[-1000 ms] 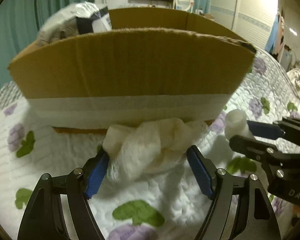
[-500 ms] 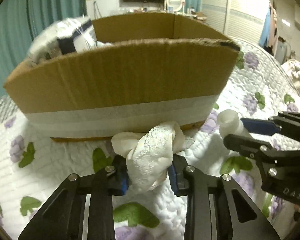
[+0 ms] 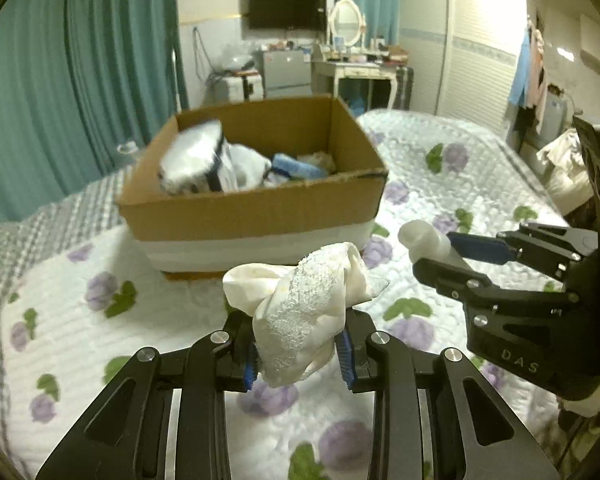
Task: Organize soft objects
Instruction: 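Carry the lace cloth and white toy over the box and release them inside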
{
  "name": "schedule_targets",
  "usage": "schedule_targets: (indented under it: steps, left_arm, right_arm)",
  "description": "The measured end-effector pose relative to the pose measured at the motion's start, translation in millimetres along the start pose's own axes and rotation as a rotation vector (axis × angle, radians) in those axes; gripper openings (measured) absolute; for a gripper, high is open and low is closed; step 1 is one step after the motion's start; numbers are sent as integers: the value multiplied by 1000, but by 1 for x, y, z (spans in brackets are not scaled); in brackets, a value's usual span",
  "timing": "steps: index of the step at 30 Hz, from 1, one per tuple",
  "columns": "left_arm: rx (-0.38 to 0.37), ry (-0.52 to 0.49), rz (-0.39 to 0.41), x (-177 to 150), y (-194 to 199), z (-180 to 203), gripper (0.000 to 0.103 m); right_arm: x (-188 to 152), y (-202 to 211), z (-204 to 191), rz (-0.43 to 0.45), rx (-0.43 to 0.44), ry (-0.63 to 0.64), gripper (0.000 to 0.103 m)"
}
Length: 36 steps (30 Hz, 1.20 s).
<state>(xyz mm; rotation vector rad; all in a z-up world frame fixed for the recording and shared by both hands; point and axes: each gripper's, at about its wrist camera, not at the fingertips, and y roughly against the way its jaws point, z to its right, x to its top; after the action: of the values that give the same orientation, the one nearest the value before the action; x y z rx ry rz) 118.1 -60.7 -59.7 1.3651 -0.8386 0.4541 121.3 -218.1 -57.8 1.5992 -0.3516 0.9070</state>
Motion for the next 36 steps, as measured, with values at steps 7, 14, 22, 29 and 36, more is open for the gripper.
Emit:
schedule_targets:
  steps: [7, 14, 22, 29, 36]
  left_arm:
    - [9, 19, 48, 20, 56, -4, 30]
    - [46, 8, 145, 48, 99, -6, 30]
    - [68, -17, 228, 98, 104, -9, 30]
    - [99, -47, 201, 123, 60, -11, 30]
    - [112, -15, 129, 133, -15, -22, 30]
  right_arm:
    - [24, 56, -17, 88, 2, 22, 35]
    - [64, 107, -21, 168, 18, 52, 35]
    - [124, 132, -14, 256, -18, 67, 35]
    - [166, 101, -16, 279, -67, 75, 35]
    - [190, 30, -4, 248, -70, 40, 35]
